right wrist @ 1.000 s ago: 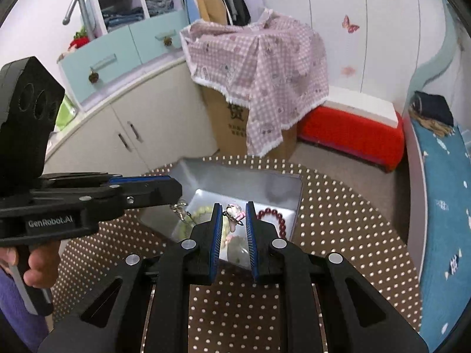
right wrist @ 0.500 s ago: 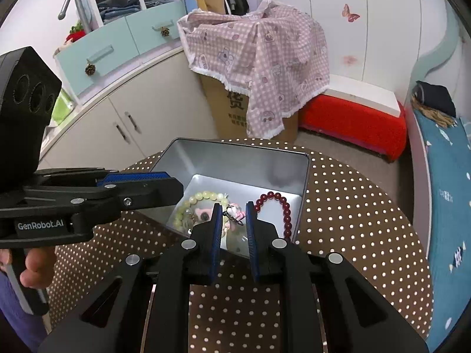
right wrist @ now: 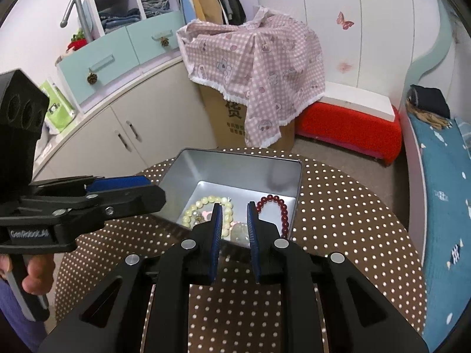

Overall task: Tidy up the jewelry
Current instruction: 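Grasp the pink charm on the table with the left gripper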

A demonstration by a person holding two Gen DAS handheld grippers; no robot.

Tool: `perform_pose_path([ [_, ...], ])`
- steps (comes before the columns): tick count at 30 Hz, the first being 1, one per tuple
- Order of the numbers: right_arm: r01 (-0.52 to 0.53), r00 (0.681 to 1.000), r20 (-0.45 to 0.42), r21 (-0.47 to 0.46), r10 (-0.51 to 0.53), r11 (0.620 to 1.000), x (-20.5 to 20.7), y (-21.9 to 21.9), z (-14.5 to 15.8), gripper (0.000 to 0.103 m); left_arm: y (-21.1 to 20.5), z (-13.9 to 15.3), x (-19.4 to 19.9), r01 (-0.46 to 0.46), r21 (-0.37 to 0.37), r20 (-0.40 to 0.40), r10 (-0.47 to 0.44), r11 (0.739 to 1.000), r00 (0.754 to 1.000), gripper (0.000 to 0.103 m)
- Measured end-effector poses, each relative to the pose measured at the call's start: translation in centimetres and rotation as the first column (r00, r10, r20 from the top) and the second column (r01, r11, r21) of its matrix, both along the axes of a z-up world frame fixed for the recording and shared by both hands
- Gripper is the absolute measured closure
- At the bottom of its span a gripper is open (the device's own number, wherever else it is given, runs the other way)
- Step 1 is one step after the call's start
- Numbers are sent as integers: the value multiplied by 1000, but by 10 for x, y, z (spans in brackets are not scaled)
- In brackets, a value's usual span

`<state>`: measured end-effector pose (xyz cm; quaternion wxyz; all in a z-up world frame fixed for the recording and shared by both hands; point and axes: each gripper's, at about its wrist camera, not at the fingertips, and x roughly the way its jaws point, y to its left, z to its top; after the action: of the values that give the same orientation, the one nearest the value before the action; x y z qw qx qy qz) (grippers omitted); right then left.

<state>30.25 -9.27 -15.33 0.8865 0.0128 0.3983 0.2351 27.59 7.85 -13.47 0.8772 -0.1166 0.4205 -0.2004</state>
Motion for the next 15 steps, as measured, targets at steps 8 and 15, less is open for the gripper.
perform_pose_path([
  [8,23,999,27,-6,-22,1000,-36,-17,15,63,3,11,-49,-43,47,113,37,998,993,44],
  [15,50,999,16,-9,-49,999,-65,-32,5,61,1,-9,-81,-75,113,142,59,991,988,43],
])
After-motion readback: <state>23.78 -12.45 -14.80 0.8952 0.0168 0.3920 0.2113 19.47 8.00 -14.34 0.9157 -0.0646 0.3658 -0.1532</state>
